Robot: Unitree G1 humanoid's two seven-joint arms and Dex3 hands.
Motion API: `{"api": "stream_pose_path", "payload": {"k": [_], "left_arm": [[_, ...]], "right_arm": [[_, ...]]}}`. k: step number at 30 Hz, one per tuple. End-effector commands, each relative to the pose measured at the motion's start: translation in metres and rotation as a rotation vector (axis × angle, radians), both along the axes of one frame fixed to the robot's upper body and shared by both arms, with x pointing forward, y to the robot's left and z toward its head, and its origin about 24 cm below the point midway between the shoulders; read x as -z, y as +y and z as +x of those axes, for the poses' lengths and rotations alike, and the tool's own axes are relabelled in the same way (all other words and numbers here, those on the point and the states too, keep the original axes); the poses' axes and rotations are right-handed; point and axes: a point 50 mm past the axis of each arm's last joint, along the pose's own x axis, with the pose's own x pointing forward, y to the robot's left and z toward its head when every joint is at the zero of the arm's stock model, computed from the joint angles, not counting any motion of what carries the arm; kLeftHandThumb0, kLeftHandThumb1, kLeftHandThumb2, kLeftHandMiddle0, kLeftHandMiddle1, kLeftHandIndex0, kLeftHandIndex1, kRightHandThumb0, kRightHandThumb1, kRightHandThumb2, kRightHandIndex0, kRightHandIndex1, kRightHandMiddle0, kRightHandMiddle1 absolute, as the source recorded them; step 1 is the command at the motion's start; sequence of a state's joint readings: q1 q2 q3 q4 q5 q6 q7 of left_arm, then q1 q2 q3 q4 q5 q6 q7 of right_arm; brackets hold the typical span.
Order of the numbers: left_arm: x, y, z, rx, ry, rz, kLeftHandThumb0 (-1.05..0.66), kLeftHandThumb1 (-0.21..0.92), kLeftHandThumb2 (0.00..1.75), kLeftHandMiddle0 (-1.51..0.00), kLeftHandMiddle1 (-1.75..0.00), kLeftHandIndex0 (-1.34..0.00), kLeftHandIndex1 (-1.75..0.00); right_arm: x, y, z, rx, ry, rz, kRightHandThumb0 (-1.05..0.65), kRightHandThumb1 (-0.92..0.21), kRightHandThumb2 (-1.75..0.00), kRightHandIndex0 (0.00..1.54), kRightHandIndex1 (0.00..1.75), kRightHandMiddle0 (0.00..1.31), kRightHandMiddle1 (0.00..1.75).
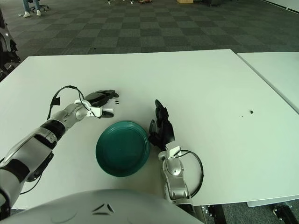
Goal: Put the charger into the plate.
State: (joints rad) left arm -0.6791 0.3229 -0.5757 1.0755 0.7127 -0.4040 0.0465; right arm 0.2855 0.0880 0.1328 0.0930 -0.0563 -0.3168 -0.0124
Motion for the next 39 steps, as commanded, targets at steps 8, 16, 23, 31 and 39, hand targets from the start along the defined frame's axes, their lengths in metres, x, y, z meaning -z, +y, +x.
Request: {"api": "stream_pose_path", "payload": {"k": [8, 16, 23, 31, 39], "left_arm": [[0.026, 0.007, -0.013, -0.057, 0.066, 0.061, -0.08, 0.35, 1.23, -0.55, -1.65, -0.47, -1.72], [0.028, 0.005, -0.014, -0.158, 0.064, -0.046, 0.0, 0.2, 1.39, -0.72, -1.58, -0.53, -1.75], [0.023, 0.006, -0.014, -0.17, 0.047, -0.106, 0.0, 0.17, 1.42, -0.76, -1.56, -0.53, -1.75], [0.001, 0.015, -0.001, -0.157, -0.014, -0.124, 0.0, 0.14, 1.46, -0.79, -1.56, -0.55, -1.75], [-0.062, 0.021, 0.011, -0.066, -0.199, -0.18, 0.0, 0.13, 1.5, -0.78, -1.63, -0.54, -1.75]], "right_arm": [[0.043, -0.007, -0.026, 0.021, 0.261, -0.006, -0.91, -0.92, -0.95, 0.01, 0.0, 0.0, 0.13], [0.042, -0.007, -0.025, 0.016, 0.257, 0.003, -0.9, -0.92, -0.95, 0.01, 0.0, 0.0, 0.12], [0.041, -0.007, -0.025, 0.017, 0.238, 0.008, -0.89, -0.92, -0.94, 0.01, 0.0, 0.0, 0.15], [0.041, -0.007, -0.027, 0.018, 0.244, 0.014, -0.89, -0.92, -0.93, 0.01, 0.0, 0.0, 0.19], [0.041, -0.007, -0.029, 0.032, 0.255, 0.0, -0.9, -0.92, -0.93, 0.01, 0.0, 0.0, 0.19]]}}
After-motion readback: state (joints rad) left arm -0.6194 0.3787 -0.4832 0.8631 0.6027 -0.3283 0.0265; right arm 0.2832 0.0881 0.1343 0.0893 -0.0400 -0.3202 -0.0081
